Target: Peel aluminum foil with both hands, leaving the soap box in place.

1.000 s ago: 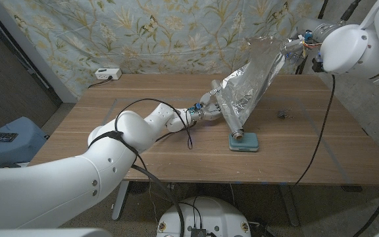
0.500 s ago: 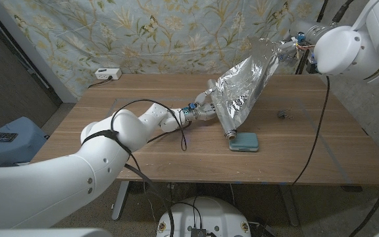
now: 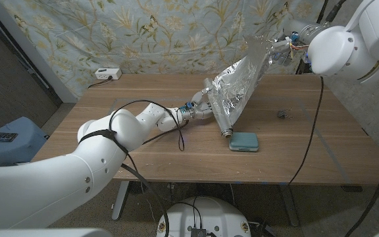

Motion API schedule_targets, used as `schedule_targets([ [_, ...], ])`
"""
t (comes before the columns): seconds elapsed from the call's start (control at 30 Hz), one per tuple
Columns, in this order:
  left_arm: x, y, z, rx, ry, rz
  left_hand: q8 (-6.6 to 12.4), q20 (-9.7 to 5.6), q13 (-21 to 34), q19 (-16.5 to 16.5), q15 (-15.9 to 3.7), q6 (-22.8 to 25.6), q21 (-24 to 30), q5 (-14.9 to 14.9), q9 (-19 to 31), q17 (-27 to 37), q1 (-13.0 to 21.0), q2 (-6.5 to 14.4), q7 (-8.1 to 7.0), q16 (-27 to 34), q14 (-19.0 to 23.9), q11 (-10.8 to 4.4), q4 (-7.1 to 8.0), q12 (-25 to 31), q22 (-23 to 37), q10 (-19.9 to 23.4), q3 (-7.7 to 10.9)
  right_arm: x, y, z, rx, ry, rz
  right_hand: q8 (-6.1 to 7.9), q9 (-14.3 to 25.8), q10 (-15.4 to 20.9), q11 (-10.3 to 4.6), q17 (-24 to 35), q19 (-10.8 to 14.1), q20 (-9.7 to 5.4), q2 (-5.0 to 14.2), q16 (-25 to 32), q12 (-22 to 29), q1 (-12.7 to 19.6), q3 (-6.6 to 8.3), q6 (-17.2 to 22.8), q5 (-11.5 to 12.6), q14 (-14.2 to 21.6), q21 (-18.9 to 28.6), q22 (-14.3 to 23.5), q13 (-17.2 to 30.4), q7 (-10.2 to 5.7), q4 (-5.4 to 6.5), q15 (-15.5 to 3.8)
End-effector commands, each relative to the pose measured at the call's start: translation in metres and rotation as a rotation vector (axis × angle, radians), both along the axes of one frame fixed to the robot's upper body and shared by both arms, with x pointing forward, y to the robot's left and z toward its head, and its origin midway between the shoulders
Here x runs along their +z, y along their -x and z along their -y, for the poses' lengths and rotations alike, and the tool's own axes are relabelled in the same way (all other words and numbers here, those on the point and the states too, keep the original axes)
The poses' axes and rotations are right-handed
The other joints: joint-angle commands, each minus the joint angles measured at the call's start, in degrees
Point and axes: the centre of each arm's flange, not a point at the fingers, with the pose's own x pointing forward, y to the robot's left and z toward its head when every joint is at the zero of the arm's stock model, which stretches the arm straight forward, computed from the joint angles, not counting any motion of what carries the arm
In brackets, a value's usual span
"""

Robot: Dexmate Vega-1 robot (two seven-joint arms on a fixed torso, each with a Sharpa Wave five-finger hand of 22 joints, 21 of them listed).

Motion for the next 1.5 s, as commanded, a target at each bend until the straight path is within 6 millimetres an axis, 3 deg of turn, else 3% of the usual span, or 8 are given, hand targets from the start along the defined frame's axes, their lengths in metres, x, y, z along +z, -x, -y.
schedule_targets([
  [0.03, 0.006, -0.006, -0.011, 0.039, 0.004, 0.012, 0.45, -0.03, 0.2, 0.3, -0.86, 0.4, 0.2, 0.4, 0.3, 0.3, 1.4, 1.6, -0.1, 0.3, 1.3, -0.23, 0.89, 0.2, 0.3, 0.5, 0.88, 0.001, -0.006, -0.005, 0.01, -0.01, -0.007, -0.3, -0.1, -0.5, 0.5, 0.3, -0.1, 0.4, -0.29, -0.3, -0.4, -1.5, -0.62, -0.4, 0.0, -0.6, 0.3, 0.1, 0.1, 0.24, 0.39, 0.22],
  [0.23, 0.012, -0.01, -0.016, 0.071, 0.013, 0.021, 0.3, -0.05, 0.4, 0.3, -0.83, 0.4, 0.3, 0.5, 0.5, 0.5, 1.1, 1.5, -0.04, 0.2, 1.3, -0.31, 1.01, 0.2, 0.3, 0.3, 0.92, 0.006, -0.013, -0.001, -0.011, -0.019, 0.0, -0.77, -0.5, -1.4, 1.13, 0.6, -0.7, 0.76, -1.76, -1.0, -1.1, -6.4, -2.79, -1.4, -0.3, -2.0, -0.1, 0.1, 0.2, 0.48, 2.15, 0.95],
  [0.3, 0.013, -0.011, -0.019, 0.079, 0.017, 0.02, 0.23, 0.02, 0.4, 0.2, -0.75, 0.2, 0.3, 0.5, 0.5, 0.5, 1.1, 1.5, -0.01, 0.2, 1.2, -0.25, 1.02, 0.2, 0.3, 0.3, 0.95, 0.007, -0.017, 0.002, -0.021, -0.027, -0.003, -0.98, -0.7, -1.7, 1.58, 0.4, -0.5, 1.11, -2.15, -1.3, -1.5, -8.8, -3.73, -1.9, -0.4, -2.0, -0.2, 0.0, 0.0, 0.79, 3.22, 1.53],
  [0.53, 0.014, -0.014, -0.026, 0.106, 0.023, 0.014, 0.15, -0.01, 0.5, 0.2, -0.73, 0.1, 0.3, 0.5, 0.5, 0.6, 1.1, 1.4, -0.01, 0.1, 1.2, -0.17, 0.99, 0.2, 0.3, 0.3, 1.09, 0.008, -0.031, 0.008, -0.007, -0.04, -0.022, -1.42, -1.0, -2.9, 2.89, 0.0, -0.8, 1.7, -2.33, -2.3, -2.4, -11.2, -4.45, -3.1, -0.1, -3.4, -0.7, 0.0, -0.2, 1.4, 4.21, 2.62],
  [1.07, 0.01, -0.014, -0.034, 0.107, 0.017, 0.016, 0.11, -0.04, 0.7, 0.0, -0.61, 0.3, 0.3, 0.6, 0.7, 0.7, 0.9, 1.4, -0.05, 0.0, 1.2, -0.14, 1.02, 0.2, 0.3, 0.3, 1.29, 0.011, -0.044, 0.019, -0.021, -0.065, -0.041, -2.1, -1.7, -6.6, 4.41, -0.5, -2.4, 2.75, -2.32, -4.6, -4.9, -12.6, -4.27, -6.5, 0.3, -7.6, -2.1, 0.0, -0.6, 1.99, 4.04, 5.04],
  [1.27, 0.011, -0.013, -0.033, 0.093, 0.013, 0.022, 0.04, 0.06, 0.7, 0.0, -0.53, 0.2, 0.3, 0.6, 0.7, 0.8, 0.8, 1.4, -0.04, 0.0, 1.1, -0.02, 1.06, 0.2, 0.3, 0.2, 1.34, 0.01, -0.042, 0.023, -0.029, -0.072, -0.049, -2.87, -2.2, -8.9, 5.43, -1.0, -3.0, 3.38, -2.66, -5.8, -6.5, -13.3, -4.44, -10.7, 0.3, -10.0, -2.8, 0.0, -0.5, 2.65, 3.7, 6.5],
  [1.5, 0.01, -0.011, -0.031, 0.074, 0.007, 0.027, 0.04, 0.11, 0.8, 0.1, -0.55, 0.3, 0.4, 0.6, 0.8, 0.9, 0.8, 1.4, -0.03, 0.0, 1.2, 0.01, 1.09, 0.2, 0.3, 0.3, 1.39, 0.008, -0.044, 0.032, -0.043, -0.091, -0.079, -2.8, -2.8, -12.0, 7.04, -1.3, -3.8, 4.53, -3.31, -7.0, -8.6, -15.3, -5.29, -13.8, 0.5, -12.9, -3.8, 0.0, -0.8, 2.8, 4.03, 8.54],
])
